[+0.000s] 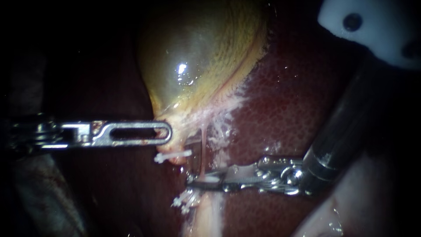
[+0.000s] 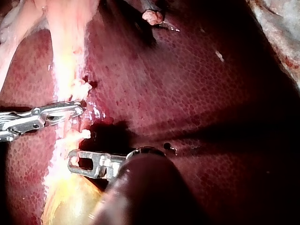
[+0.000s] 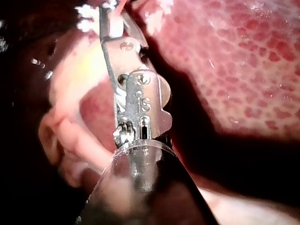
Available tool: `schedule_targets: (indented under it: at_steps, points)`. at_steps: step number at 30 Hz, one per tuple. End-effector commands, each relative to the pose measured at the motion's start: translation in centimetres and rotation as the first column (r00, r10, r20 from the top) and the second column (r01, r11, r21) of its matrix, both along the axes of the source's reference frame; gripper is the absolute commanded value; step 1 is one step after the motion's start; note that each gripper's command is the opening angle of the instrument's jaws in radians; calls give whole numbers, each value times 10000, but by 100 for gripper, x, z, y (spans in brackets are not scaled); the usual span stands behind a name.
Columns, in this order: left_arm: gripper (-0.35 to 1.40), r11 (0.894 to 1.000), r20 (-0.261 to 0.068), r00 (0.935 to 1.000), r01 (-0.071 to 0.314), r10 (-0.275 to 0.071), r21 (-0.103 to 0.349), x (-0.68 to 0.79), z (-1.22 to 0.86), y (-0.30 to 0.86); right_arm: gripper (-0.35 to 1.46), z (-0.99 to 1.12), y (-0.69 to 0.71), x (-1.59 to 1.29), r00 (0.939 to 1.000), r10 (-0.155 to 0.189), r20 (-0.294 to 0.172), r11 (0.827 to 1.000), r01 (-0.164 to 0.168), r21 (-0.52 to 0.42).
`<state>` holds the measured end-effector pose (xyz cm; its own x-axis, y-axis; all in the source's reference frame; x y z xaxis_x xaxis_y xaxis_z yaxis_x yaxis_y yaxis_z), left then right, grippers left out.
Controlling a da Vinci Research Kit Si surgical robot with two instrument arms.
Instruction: Going back first clip right tube
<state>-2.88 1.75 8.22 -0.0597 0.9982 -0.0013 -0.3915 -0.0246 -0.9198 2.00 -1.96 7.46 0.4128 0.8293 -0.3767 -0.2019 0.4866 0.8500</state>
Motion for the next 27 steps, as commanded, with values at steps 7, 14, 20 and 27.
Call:
schedule_targets:
  at_steps: [7, 14, 20, 27]
  points:
    - [-35, 10000, -4, 10000, 2, -2, 1, 0, 0, 0, -35, 0, 0, 0, 10000, -4, -3, 10000, 4, 0]
    - [-35, 10000, -4, 10000, 3, -3, 1, 0, 0, 0, -14, 0, 0, 0, 10000, 9, -29, 10000, -9, 0]
    - [-35, 10000, -6, 10000, 5, -5, 1, 0, 0, 0, 16, -2, 3, 0, 9999, 91, -147, 10000, -91, 2]
    - [-35, 10000, -9, 10000, 8, -8, 1, -1, -1, 0, 34, -1, 5, -3, 9995, 21, -312, 9996, -29, -265]
